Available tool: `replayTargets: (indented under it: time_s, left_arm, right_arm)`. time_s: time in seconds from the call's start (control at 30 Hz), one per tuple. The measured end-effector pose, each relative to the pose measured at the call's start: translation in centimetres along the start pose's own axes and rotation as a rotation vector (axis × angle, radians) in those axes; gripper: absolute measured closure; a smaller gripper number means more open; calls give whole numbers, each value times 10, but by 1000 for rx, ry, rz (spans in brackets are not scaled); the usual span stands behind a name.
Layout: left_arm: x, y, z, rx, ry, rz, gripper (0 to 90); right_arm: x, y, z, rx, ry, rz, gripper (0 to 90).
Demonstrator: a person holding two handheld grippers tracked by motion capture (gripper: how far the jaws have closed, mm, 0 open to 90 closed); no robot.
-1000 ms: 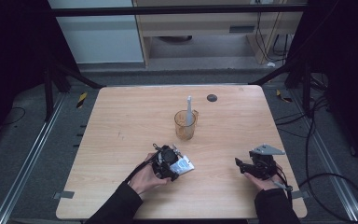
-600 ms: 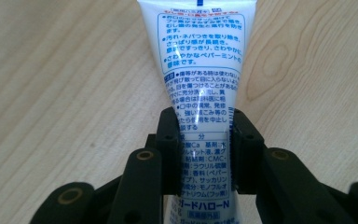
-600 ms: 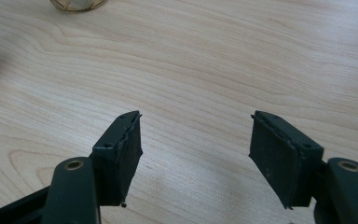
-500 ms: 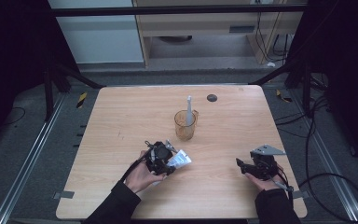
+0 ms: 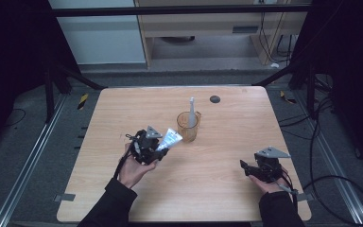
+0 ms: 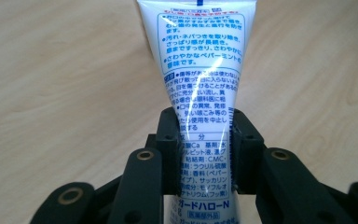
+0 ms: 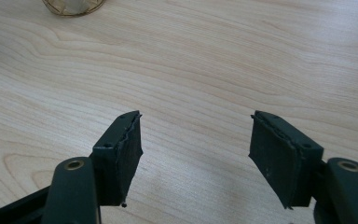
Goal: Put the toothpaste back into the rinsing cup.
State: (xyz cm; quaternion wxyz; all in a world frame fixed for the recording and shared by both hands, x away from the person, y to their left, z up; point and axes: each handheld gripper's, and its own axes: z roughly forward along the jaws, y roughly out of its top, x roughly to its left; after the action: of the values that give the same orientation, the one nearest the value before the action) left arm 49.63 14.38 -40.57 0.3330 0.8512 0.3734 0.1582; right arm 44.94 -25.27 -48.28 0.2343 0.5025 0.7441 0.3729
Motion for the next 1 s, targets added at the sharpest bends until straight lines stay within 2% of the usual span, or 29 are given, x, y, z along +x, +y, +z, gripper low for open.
replayTargets:
  time_s: [0.13,0.27,0.4,0.57,0.67,0.87,1.0]
  left_arm:
    - [10,11,-4,-71,40,-40,691]
    - [16,25,-2,-111,48,-70,690]
    - [19,36,-1,-168,76,-85,690]
    - [25,47,5,-252,100,-136,690]
    - [27,51,7,-290,96,-161,690]
    - [33,63,13,-354,114,-194,690]
    - [35,71,14,-396,140,-198,690]
  right_arm:
    - [1,0,0,1,3,6,337]
    - [0,-1,1,-6,1,-3,335]
    - [-1,-1,1,-10,-2,-1,331]
    - [-1,-1,0,-17,-4,2,330]
    - [-1,-1,1,-17,-5,4,330]
    - [-1,-2,1,-28,-10,0,315]
    - [-2,-2,1,-35,-4,14,308]
